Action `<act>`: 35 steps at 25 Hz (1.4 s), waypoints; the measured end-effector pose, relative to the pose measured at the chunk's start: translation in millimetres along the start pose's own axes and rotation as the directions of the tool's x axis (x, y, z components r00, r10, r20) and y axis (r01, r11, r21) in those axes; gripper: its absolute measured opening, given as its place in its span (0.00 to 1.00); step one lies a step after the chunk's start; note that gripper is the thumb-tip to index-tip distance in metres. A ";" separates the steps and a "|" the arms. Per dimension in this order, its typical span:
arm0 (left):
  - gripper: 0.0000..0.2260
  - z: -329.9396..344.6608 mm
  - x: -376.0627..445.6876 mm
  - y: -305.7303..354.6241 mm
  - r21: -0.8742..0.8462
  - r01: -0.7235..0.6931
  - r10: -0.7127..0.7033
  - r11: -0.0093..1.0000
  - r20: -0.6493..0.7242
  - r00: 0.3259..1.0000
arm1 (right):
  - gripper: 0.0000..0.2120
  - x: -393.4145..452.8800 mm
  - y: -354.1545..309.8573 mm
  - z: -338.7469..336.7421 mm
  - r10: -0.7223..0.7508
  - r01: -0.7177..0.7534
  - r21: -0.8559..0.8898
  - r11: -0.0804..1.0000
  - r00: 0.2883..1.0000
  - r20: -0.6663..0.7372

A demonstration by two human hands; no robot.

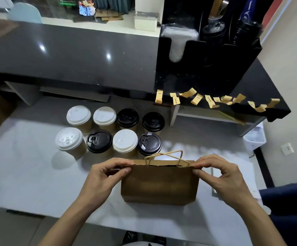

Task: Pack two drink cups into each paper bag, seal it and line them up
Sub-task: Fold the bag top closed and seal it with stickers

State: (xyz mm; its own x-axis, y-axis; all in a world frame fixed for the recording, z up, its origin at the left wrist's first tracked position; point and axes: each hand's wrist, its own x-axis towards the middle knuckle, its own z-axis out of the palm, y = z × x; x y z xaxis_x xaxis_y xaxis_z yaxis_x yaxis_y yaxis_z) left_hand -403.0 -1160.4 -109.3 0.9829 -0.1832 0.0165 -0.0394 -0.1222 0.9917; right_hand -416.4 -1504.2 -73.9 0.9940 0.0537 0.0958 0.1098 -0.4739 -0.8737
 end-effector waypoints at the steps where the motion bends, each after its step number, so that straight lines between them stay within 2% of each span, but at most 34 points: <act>1: 0.09 -2.1 -1.0 0.3 0.008 0.001 -0.001 1.000 -0.006 1.000 | 0.12 1.7 -1.2 2.2 -0.001 0.001 -0.002 1.000 1.000 0.000; 6: 0.08 -1.1 -6.2 4.0 0.025 0.017 -0.016 1.000 -0.038 0.999 | 0.16 7.7 -7.9 -3.0 0.007 0.003 -0.099 0.995 0.995 0.097; 8: 0.08 -0.8 -6.5 6.0 0.062 0.001 0.002 0.998 -0.043 0.999 | 0.16 15.5 -14.8 -7.0 0.048 -0.040 -0.105 0.994 0.996 0.074; 12: 0.08 -1.8 -6.1 7.1 0.101 -0.015 0.019 0.995 -0.037 0.999 | 0.10 53.0 -45.4 1.3 0.116 -0.116 0.037 0.993 0.993 -0.019; 14: 0.08 -1.4 -6.8 6.9 0.109 -0.019 0.023 0.994 -0.039 0.999 | 0.09 79.7 -56.4 15.7 0.233 -0.229 0.142 0.963 0.972 -0.014; 17: 0.08 -2.4 -8.6 7.3 0.121 -0.030 0.036 0.992 -0.040 0.999 | 0.12 119.6 -64.6 42.7 0.500 -0.506 0.335 0.795 0.859 0.112; 20: 0.08 -4.2 -11.7 8.7 0.125 -0.026 0.033 0.992 -0.049 0.998 | 0.20 148.0 -72.7 68.1 0.583 -0.622 0.545 0.562 0.766 0.271; 23: 0.09 -6.9 -15.3 10.0 0.133 -0.021 0.030 0.991 -0.066 0.997 | 0.23 167.1 -78.3 86.6 0.619 -0.615 0.688 0.386 0.725 0.301; 26: 0.09 -8.6 -18.6 11.0 0.130 -0.017 0.026 0.991 -0.067 0.997 | 0.22 178.7 -83.2 98.6 0.663 -0.586 0.753 0.301 0.696 0.276; 31: 0.09 -11.3 -22.6 11.0 0.124 -0.005 0.012 0.992 -0.058 0.998 | 0.16 192.1 -97.3 109.2 0.731 -0.513 0.817 0.262 0.659 0.179; 35: 0.09 -12.3 -23.4 10.8 0.128 -0.002 0.009 0.992 -0.057 0.998 | 0.07 199.9 -104.7 114.3 0.783 -0.516 0.791 0.329 0.618 0.078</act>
State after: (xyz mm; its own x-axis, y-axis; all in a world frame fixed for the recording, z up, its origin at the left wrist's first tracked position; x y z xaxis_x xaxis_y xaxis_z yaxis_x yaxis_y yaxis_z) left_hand -424.2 -1145.5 -97.4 0.9911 -0.1287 0.0326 -0.0638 -0.2461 0.9671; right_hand -229.4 -1343.4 -17.8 0.6998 -0.2694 -0.6615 -0.4783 0.5111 -0.7141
